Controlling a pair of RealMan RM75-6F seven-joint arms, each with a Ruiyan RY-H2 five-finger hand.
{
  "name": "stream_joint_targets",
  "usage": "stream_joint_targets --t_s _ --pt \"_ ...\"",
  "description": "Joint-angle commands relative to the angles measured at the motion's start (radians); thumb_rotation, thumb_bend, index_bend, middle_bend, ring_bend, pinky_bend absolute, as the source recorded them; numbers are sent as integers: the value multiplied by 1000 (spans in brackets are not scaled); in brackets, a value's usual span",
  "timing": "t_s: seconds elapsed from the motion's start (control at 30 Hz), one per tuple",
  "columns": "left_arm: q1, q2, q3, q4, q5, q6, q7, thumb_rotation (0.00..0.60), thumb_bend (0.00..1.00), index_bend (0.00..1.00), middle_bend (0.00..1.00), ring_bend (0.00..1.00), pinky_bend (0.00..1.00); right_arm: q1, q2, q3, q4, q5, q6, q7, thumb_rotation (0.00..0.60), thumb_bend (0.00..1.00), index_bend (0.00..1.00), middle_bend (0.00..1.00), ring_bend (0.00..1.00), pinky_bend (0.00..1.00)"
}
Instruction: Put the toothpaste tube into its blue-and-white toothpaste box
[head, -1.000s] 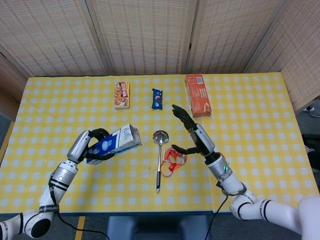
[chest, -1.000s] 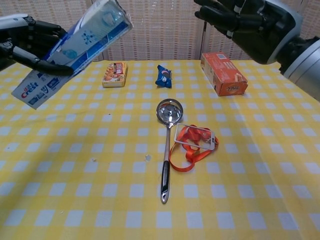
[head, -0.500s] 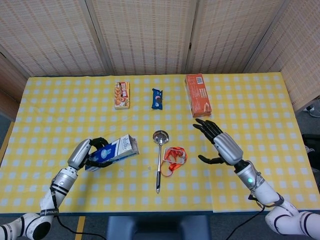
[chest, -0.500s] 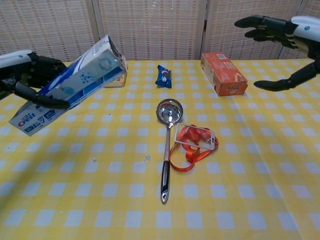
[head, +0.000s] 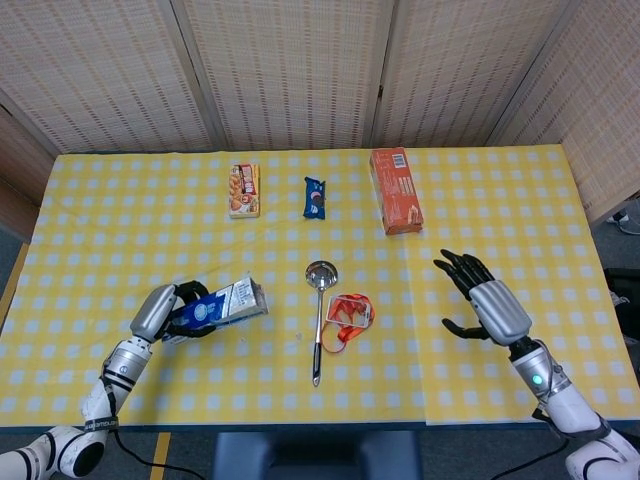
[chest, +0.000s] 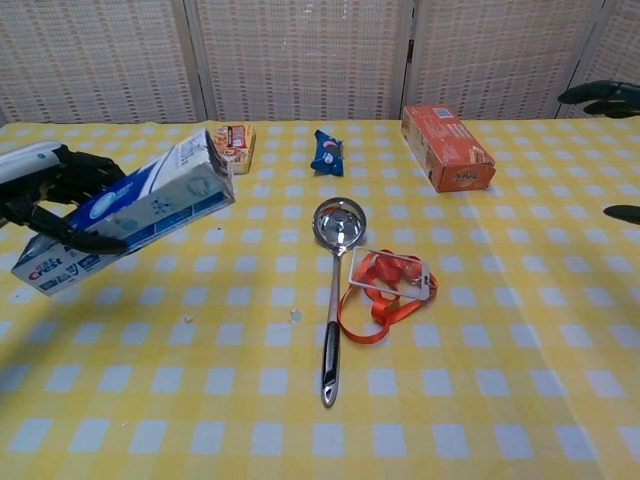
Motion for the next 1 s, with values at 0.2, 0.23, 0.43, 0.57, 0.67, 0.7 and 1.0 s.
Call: stream_joint_targets --t_s 0.2,0.23,0.43,0.57,0.67,0.7,1.0 --pt "12 -89 44 161 43 17 -7 600 161 594 746 553 533 -18 -20 2 24 8 -15 9 600 312 0 0 0 0" --pt "13 -102 49 185 50 20 -3 600 161 594 746 552 533 -19 -21 4 27 9 -17 11 600 312 0 0 0 0" --pt "16 -161 70 291 70 27 36 600 161 594 746 552 533 -28 -22 15 32 19 -20 0 600 312 0 0 0 0" --pt "17 -192 78 340 74 28 81 600 161 592 746 546 530 -31 -19 14 32 15 -26 13 600 313 0 0 0 0" --pt "18 -203 81 357 74 27 101 600 158 501 610 448 483 -31 -19 15 38 12 -32 29 600 312 0 0 0 0" --pt "20 -206 80 361 76 35 105 600 157 457 536 393 454 -31 -19 15 39 12 -35 33 600 312 0 0 0 0" --pt "25 -186 74 335 102 91 107 600 134 43 16 0 14 -36 -19 19 46 -1 -32 40 600 313 0 0 0 0"
